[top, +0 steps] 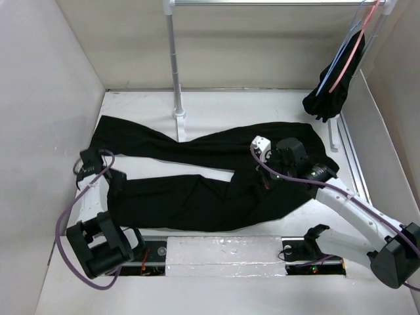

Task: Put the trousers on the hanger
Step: Flatten out the trousers at the center of the board.

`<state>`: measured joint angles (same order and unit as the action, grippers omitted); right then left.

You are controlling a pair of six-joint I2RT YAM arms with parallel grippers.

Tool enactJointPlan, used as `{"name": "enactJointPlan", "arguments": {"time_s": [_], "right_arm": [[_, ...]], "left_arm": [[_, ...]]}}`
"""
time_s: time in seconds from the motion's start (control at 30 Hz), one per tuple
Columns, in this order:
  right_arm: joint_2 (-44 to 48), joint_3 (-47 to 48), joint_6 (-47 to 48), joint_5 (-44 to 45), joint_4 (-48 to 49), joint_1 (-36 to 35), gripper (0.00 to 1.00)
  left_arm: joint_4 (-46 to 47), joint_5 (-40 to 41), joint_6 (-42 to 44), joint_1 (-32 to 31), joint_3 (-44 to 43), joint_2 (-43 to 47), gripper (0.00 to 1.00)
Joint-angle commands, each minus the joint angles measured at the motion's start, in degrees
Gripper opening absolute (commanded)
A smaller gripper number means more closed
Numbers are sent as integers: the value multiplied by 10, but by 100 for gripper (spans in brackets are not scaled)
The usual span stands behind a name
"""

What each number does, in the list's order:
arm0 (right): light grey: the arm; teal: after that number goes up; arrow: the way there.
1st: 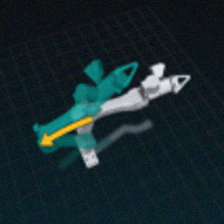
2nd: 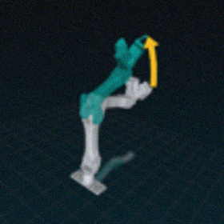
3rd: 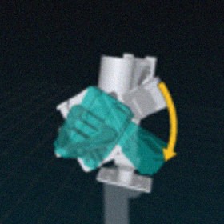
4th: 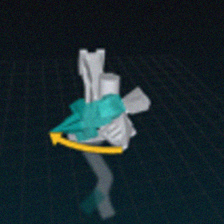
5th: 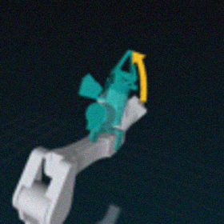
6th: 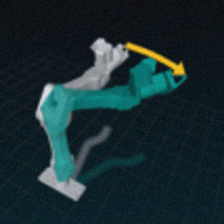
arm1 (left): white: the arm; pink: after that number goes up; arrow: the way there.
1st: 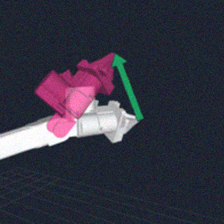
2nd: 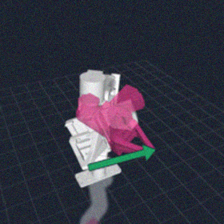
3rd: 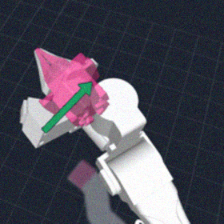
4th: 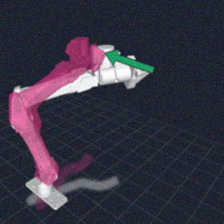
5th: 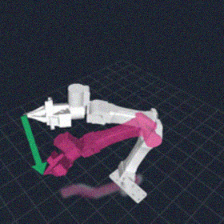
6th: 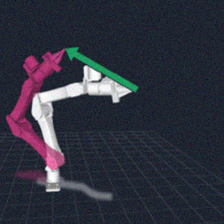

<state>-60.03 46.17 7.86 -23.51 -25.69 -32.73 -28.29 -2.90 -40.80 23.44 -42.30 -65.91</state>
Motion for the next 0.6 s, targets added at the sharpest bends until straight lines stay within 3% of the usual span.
{"name": "enactJointPlan", "arguments": {"time_s": [0.0, 0.1, 0.13, 0.37, 0.57], "right_arm": [[4, -3, 13, 5, -8, -6, 1], [-6, 1, 25, 6, -35, -6, 1], [-4, -1, 32, 2, -36, -1, 1], [-10, 5, 44, -1, -44, 5, 1], [-13, 9, 48, -1, -48, 10, 1]], "left_arm": [[-41, 3, -72, 47, 49, 17, 35], [-28, 10, -105, 52, 59, 18, 39], [-17, 17, -118, 52, 58, 18, 49], [22, 42, -138, 52, 70, 19, 56], [39, 47, -138, 52, 57, -18, 55]]}}
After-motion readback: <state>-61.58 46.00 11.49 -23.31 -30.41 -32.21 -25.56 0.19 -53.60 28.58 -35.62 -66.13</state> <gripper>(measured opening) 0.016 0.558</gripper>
